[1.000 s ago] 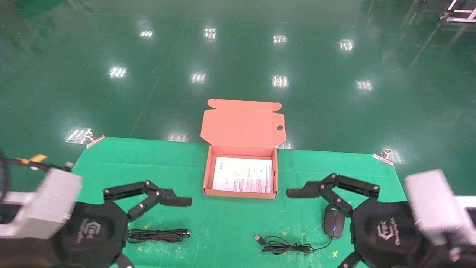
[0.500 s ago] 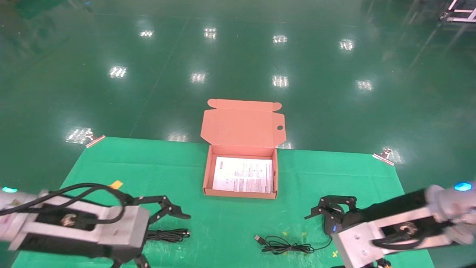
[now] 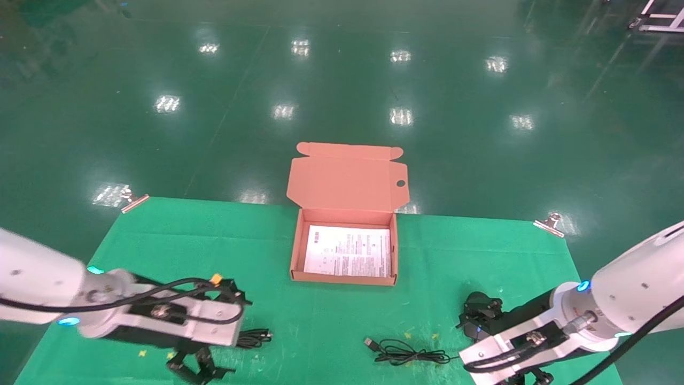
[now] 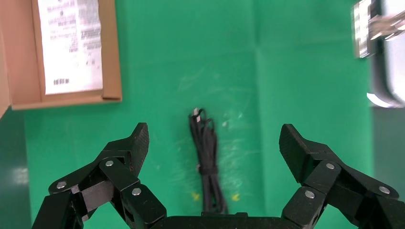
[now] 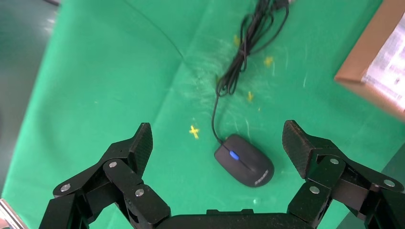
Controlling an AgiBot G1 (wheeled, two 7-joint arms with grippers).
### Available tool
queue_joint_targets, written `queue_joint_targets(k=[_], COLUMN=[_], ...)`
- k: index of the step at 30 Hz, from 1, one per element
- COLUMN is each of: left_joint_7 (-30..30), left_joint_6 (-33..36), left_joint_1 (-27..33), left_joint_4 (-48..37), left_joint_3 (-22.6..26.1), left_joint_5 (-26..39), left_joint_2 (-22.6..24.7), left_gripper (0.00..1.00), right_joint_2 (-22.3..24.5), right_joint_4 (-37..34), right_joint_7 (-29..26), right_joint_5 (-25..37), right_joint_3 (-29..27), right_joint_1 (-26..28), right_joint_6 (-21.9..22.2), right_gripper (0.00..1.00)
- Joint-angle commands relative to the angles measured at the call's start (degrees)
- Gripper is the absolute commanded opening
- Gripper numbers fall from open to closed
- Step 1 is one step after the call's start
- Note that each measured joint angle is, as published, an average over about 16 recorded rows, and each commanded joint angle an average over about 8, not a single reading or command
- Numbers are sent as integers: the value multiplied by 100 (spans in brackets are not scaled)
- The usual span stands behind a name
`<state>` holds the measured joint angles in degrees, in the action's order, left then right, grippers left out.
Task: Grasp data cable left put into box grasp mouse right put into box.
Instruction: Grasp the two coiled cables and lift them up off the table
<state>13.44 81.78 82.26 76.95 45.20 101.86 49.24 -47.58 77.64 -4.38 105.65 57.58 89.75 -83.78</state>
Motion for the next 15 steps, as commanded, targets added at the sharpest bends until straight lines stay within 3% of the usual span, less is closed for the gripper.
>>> queue_joint_targets(k=[1, 15], left_joint_7=[85, 610], left_joint_6=[-95, -772], left_joint_1=[-14, -332], left_joint_4=[-7, -629], left_joint_3=[123, 398], left_joint_5=[322, 1386], left_joint_2=[123, 534], left_gripper=[100, 100], right_joint_2=[-77, -172], right_joint_4=[-3, -104], right_joint_7=[-152, -923], right_joint_5=[228, 950], right_joint_3=[88, 128], right_joint_1=[-61, -926], right_joint_6=[115, 1378], right_gripper=[100, 100])
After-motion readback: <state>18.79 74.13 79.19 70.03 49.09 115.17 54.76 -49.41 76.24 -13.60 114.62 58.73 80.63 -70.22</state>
